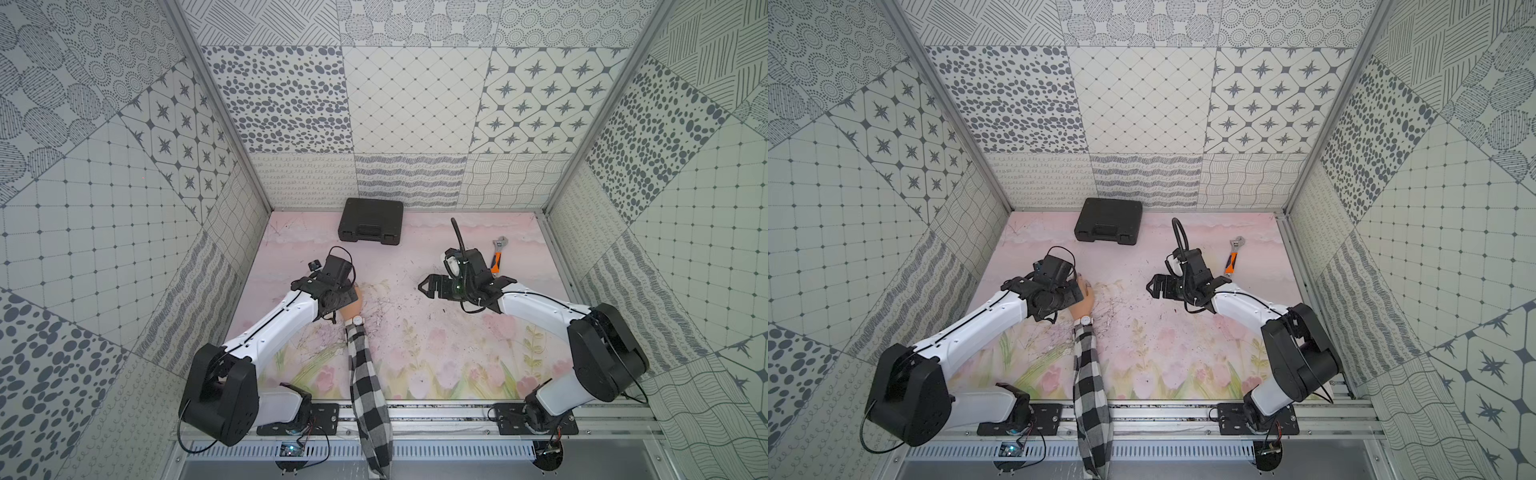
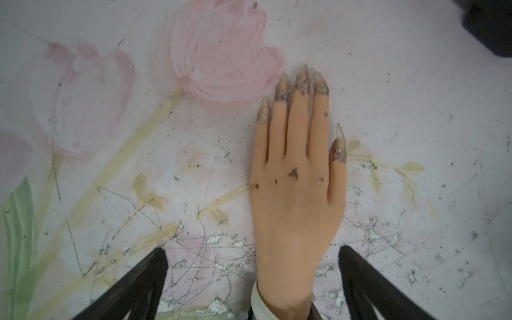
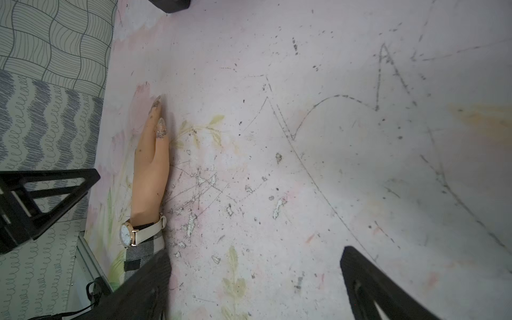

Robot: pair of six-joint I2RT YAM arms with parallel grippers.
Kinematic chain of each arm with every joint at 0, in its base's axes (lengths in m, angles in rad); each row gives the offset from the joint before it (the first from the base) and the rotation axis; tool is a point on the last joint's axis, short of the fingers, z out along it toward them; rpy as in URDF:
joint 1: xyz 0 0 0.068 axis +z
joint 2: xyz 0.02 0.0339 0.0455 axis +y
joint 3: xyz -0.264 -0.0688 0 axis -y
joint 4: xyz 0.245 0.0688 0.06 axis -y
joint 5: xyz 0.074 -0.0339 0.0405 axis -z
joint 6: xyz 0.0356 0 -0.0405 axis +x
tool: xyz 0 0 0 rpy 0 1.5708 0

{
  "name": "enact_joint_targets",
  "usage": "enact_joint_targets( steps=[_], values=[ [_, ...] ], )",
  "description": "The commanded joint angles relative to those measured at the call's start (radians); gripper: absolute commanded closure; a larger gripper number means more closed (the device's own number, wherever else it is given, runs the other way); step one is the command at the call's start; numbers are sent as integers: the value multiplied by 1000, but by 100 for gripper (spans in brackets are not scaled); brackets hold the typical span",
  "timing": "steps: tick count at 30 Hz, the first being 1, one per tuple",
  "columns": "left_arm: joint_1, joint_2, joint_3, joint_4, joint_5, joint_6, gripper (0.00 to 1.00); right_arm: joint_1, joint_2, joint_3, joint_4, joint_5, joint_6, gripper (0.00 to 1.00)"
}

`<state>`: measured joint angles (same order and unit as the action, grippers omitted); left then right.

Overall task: Take off the watch
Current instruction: Adjust the hand at the center of the board.

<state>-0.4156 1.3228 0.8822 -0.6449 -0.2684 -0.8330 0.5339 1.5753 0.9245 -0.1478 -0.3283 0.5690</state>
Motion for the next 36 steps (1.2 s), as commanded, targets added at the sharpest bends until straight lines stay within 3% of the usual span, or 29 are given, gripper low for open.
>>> enact_joint_targets(
  steps=[1, 6, 11, 17, 23, 36],
  values=[
    [-67, 61, 6, -113, 14, -148, 2, 17, 48, 60, 72, -77, 39, 2],
    [-104, 110, 28, -133, 11, -155, 2, 42, 103, 76, 118, -130, 59, 2],
    [-142, 39, 5, -173, 5, -155, 2, 55, 158, 95, 148, -179, 74, 3],
    [-248, -42, -33, -226, -15, -224, 2, 65, 210, 130, 184, -234, 105, 5],
    [-298, -16, -81, -175, 7, -275, 2, 69, 239, 149, 204, -242, 124, 5],
    [-340, 25, -132, -17, 26, -241, 4, 68, 264, 162, 206, -226, 130, 5]
  ],
)
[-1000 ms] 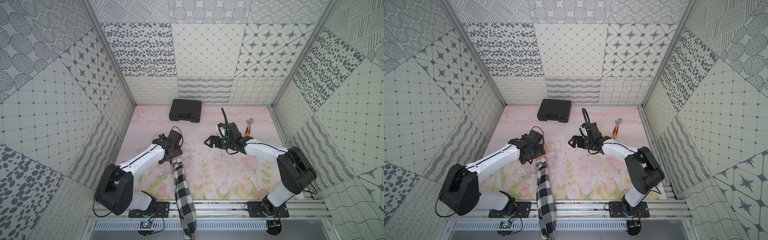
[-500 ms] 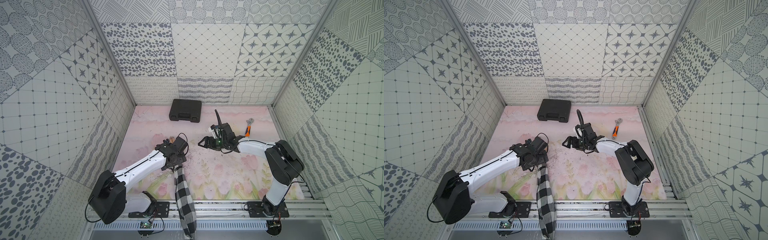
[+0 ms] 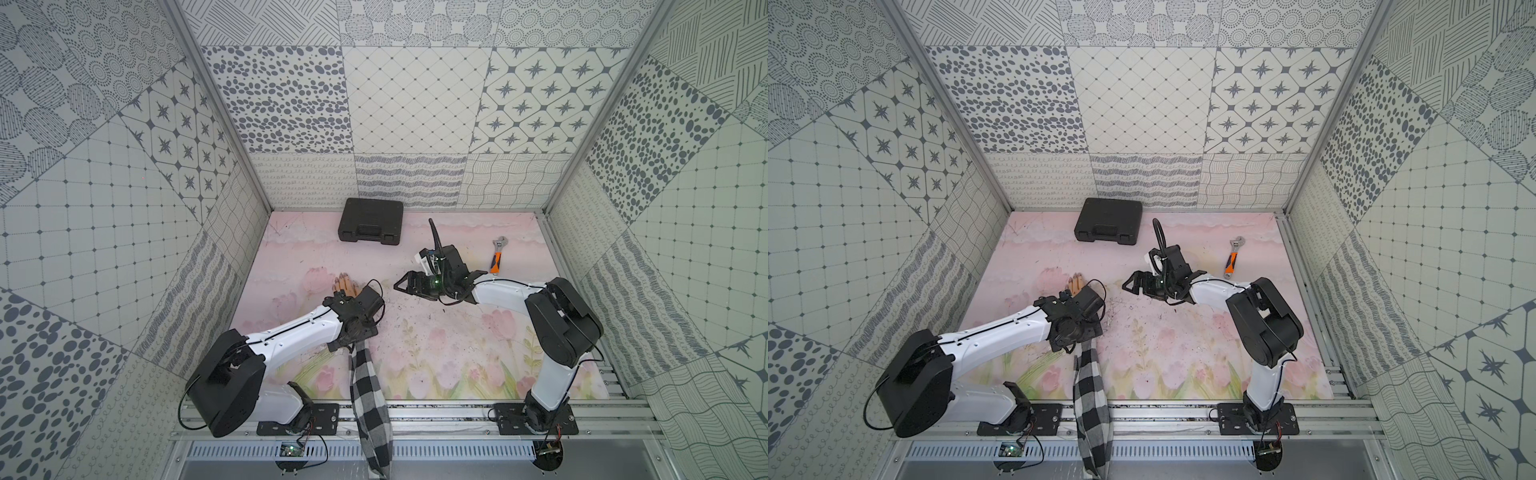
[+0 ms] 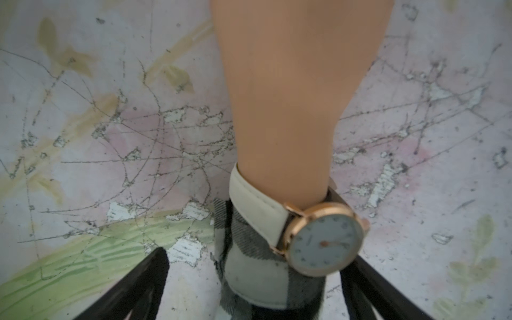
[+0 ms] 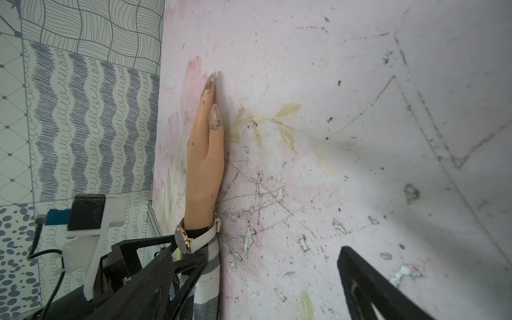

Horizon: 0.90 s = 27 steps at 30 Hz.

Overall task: Take off the watch
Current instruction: Adjust the hand at the center of the board.

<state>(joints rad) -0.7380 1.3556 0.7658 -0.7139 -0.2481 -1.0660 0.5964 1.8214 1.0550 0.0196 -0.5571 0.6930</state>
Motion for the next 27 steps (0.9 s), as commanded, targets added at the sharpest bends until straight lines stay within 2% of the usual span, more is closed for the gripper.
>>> enact_joint_targets(
  steps=[1, 7, 12, 22, 27],
  values=[
    [-19, -8, -16, 53, 3, -7, 4, 6, 19, 31, 39, 4, 5, 5],
    [-21, 18, -36, 65, 13, -10, 4, 6, 25, 25, 51, 8, 18, 6],
    [-22, 55, -55, 107, 7, -20, 8, 6, 20, 23, 52, 11, 25, 6],
    [-18, 136, -45, 183, -46, 17, 28, 5, 6, 8, 48, 16, 25, 6],
    [-18, 167, -38, 227, -54, 57, 42, 3, -4, -3, 47, 16, 24, 6]
  ],
)
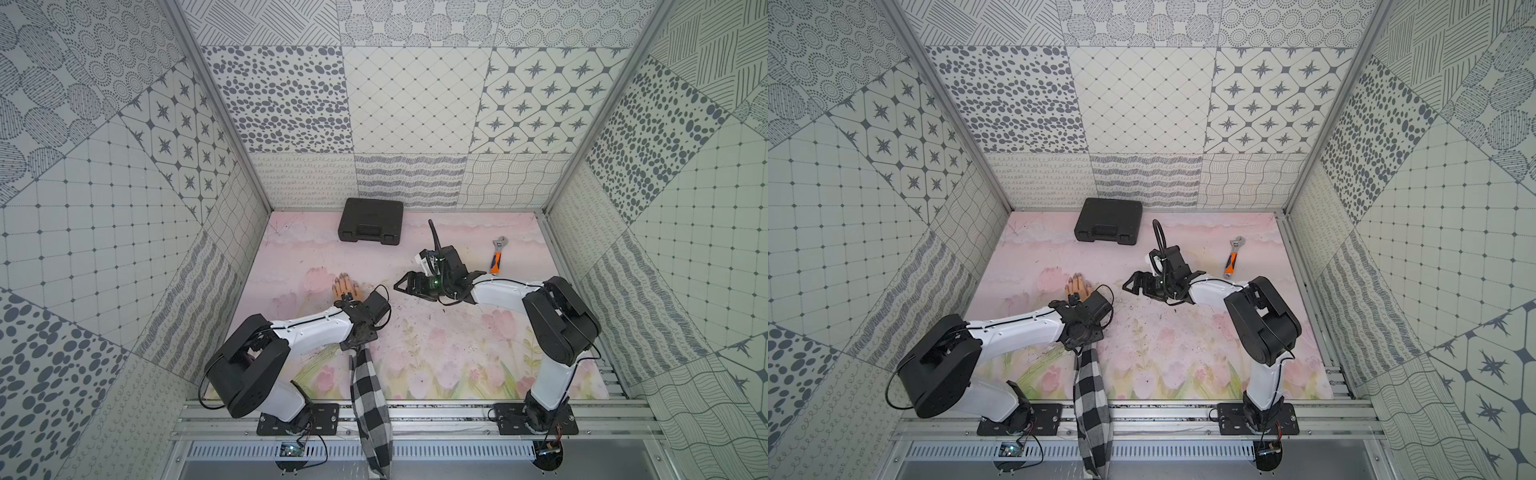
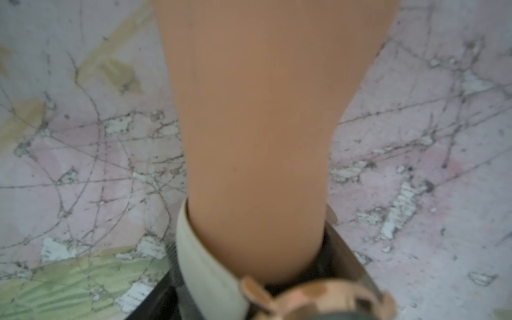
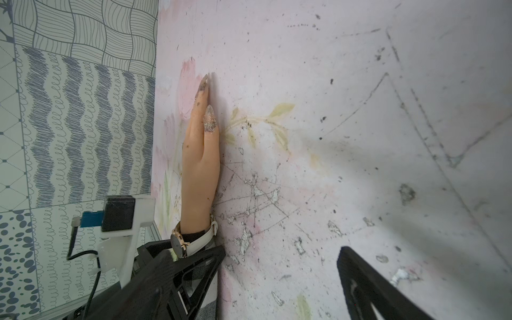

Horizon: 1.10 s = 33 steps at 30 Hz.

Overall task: Take off the watch
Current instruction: Adjust the hand at the center of the board.

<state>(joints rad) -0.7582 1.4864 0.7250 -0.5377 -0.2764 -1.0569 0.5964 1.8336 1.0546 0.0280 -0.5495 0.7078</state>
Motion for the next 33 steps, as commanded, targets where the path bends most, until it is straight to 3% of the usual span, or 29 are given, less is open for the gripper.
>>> enact_joint_targets(
  steps=[1, 9, 19, 33],
  values=[
    [2, 39, 10, 54, -24, 62, 45, 2, -16, -4, 39, 5, 10, 6],
    [0, 41, 96, 127, 49, 187, 62, -43, -14, -28, 148, -65, 91, 6],
    [-14, 91, 209, 265, 198, 244, 66, -71, 12, -98, 351, -123, 225, 6],
    [-81, 111, 277, 283, 229, 218, 66, -71, 77, -102, 462, -117, 300, 8]
  ],
)
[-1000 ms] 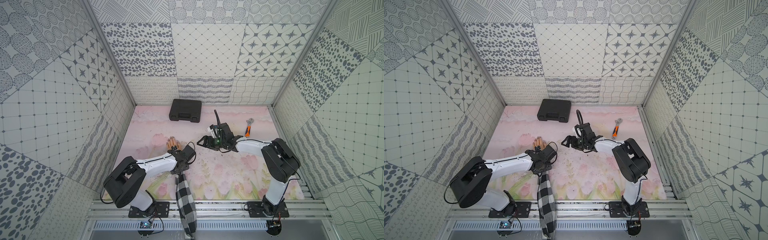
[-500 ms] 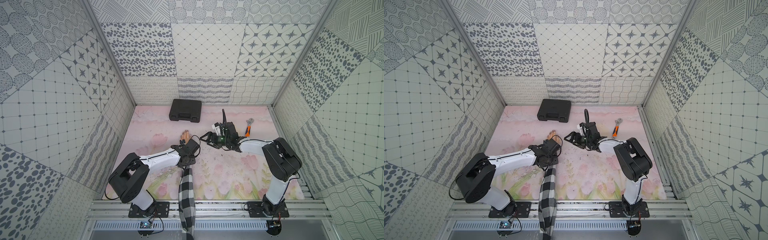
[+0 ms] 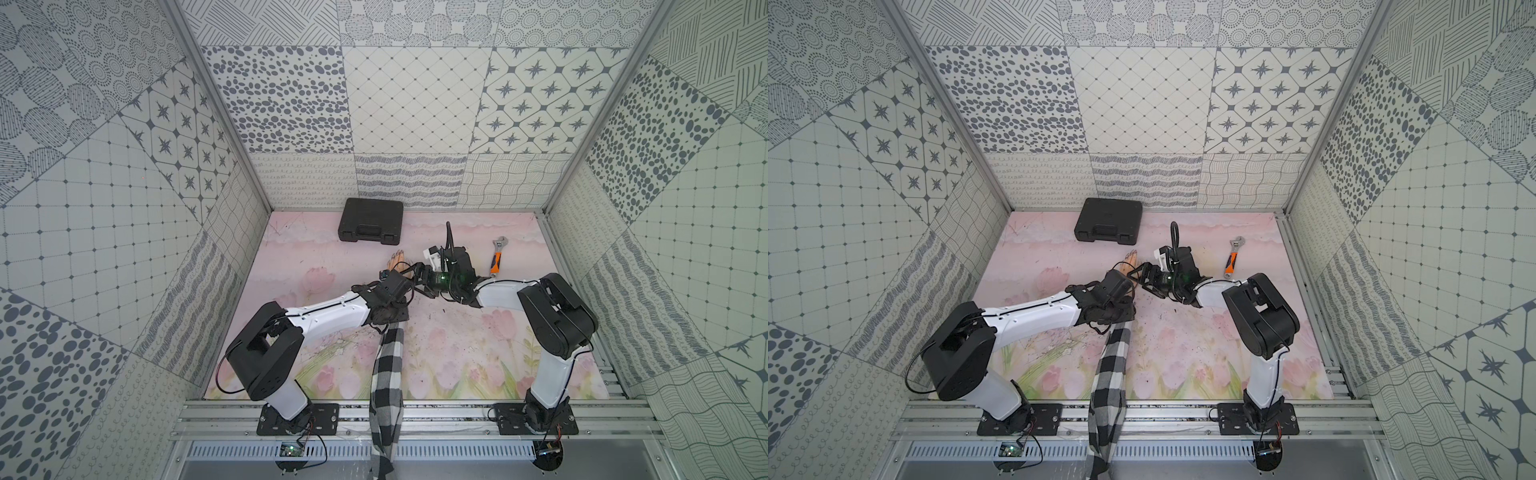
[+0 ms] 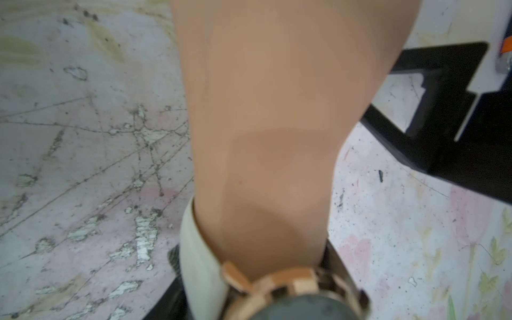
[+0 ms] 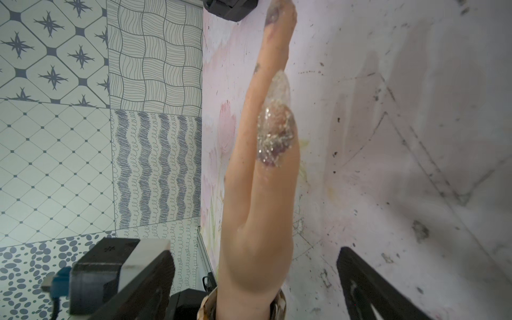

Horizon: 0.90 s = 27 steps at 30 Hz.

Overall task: Take off the watch
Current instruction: Adjust the hand at the center of the board.

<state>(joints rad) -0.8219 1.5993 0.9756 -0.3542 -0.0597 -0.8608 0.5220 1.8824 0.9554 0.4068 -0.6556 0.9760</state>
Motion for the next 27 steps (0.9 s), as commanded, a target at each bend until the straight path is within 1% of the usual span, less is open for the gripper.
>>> enact_joint_targets(
  steps=[1, 3, 5, 7, 10, 11, 14, 15, 17, 19, 21, 25, 27],
  values=[
    [-22, 2, 31, 100, 14, 21, 66, 4, 31, -7, 91, -11, 36, 9],
    [-31, 12, 42, 99, 16, 18, 66, 3, 33, -12, 104, -12, 44, 13],
    [-39, 21, 51, 97, 17, 20, 66, 4, 32, -16, 107, -17, 46, 20],
    [-43, 28, 57, 101, 19, 23, 66, 4, 27, -21, 112, -19, 48, 30],
    [-45, 34, 68, 98, 30, 28, 61, 4, 3, -40, 105, -7, 49, 48],
    [-45, 32, 69, 98, 30, 30, 58, 3, -10, -46, 92, -1, 49, 53],
    [-44, 17, 73, 91, 26, 35, 46, 2, -66, -69, 36, 38, 37, 64],
    [-45, 10, 73, 88, 24, 32, 41, 2, -90, -74, 0, 60, 27, 68],
    [-46, -9, 69, 84, 20, 27, 34, 1, -137, -80, -80, 105, 3, 74],
    [-45, -30, 67, 75, 11, 14, 26, -1, -186, -82, -170, 159, -22, 78],
    [-45, -58, 62, 67, -7, 2, 20, -4, -235, -80, -274, 212, -54, 79],
    [-40, -111, 74, 11, -75, 1, 12, -7, -307, -23, -516, 288, -158, 79],
    [-21, -128, 87, -31, -98, -2, 9, -5, -329, 28, -659, 338, -219, 79]
  ],
)
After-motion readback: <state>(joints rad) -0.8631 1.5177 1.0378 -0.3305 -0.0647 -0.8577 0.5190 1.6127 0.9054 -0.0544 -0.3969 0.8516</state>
